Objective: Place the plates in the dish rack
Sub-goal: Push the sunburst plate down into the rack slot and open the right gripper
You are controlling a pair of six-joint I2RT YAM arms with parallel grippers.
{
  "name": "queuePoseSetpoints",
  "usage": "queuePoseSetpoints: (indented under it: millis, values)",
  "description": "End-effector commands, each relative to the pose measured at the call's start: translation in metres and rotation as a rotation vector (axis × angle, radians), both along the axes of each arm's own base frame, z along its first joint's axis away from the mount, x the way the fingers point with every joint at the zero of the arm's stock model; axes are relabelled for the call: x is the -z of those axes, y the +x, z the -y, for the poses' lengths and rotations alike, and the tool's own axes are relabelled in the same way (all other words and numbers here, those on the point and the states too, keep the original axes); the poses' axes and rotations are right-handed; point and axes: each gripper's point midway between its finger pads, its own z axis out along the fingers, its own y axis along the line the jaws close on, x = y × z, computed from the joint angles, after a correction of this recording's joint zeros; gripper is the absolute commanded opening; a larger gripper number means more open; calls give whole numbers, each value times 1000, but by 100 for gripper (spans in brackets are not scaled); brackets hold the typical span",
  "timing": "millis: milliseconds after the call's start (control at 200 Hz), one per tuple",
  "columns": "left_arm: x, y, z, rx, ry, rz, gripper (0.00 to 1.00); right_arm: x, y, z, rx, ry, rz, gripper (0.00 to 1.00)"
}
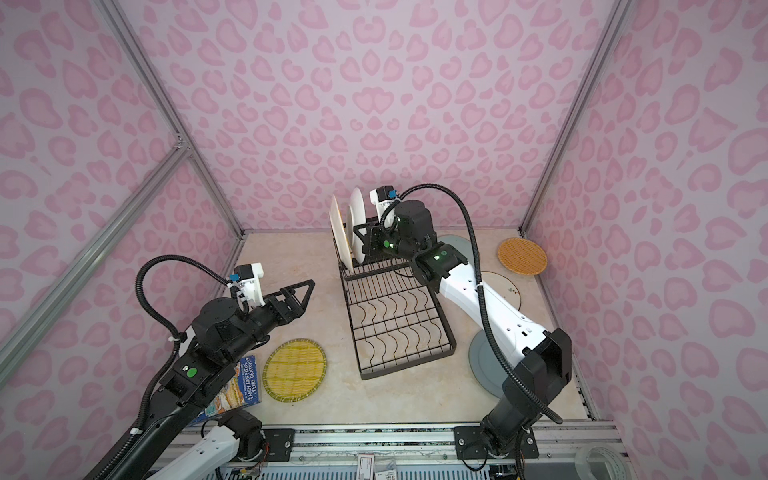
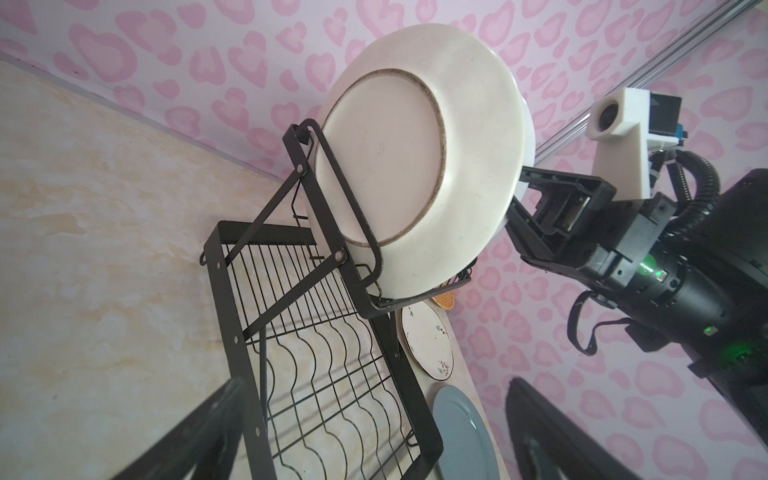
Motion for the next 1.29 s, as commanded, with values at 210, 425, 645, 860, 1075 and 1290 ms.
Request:
queuePoseSetpoints:
  millis: [210,425,645,860,1075,1290]
  values:
    - [-15,4,2,-4,-28,37,98,5,14,-1,40,-7,18,0]
    - [-14,4,1,-8,-24,36,99,-2,7,-9,-3,21,32,0]
    - [-12,4,1,-7,-26,32,99,-25,-1,-8,-29,77,64,0]
    - [-12,2,0,-9,-27,34,98,-25,2,-15,-51,98,48,0]
    - [-13,1,-1,-13,-22,37,98,-9,9,-15,-9,45,38,0]
    - [-9,4,0,-11,-19,28,98,-1,10,-14,28,-27,52,0]
